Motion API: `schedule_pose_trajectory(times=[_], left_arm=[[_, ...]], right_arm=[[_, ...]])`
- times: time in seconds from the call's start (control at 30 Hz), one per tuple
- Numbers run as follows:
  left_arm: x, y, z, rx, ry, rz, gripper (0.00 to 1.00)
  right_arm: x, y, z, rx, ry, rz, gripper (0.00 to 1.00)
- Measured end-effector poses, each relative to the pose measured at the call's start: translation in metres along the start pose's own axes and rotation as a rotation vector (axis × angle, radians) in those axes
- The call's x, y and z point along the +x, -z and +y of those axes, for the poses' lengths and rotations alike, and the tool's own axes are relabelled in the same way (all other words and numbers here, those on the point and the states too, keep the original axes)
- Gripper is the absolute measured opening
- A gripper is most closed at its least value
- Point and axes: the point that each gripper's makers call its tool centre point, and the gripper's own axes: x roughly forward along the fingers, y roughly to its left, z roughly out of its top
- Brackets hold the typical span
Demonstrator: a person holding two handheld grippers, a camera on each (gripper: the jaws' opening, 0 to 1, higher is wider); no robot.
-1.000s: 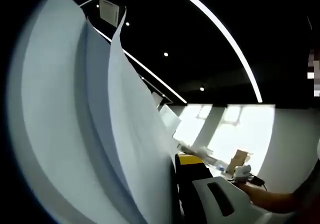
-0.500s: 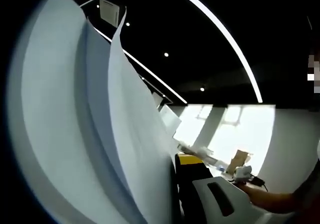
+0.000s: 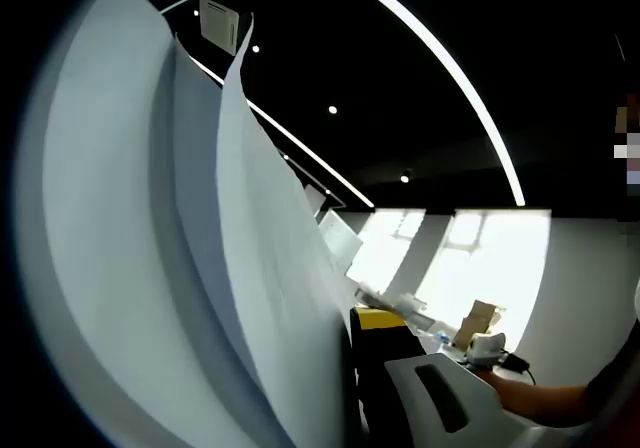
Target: Organize the stack of printing papers by aligning and flattening the scattered papers on the table
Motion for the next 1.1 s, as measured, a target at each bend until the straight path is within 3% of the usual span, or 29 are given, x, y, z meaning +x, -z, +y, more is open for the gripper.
schedule_pose_trajectory(times=[0.43, 1.1], left_arm=[[-0.0004, -0.0002, 0.0004, -0.001, 0.000, 0.002, 0.10], [-0.0005, -0.0011, 0.0011, -0.002, -0.003, -0.002, 0.10]], right_arm=[[0.0008, 0.0008, 0.0023, 0.006, -0.002, 0.011, 0.00], [-0.0016, 0.0015, 0.0012, 0.002, 0.014, 0.026, 0.00]])
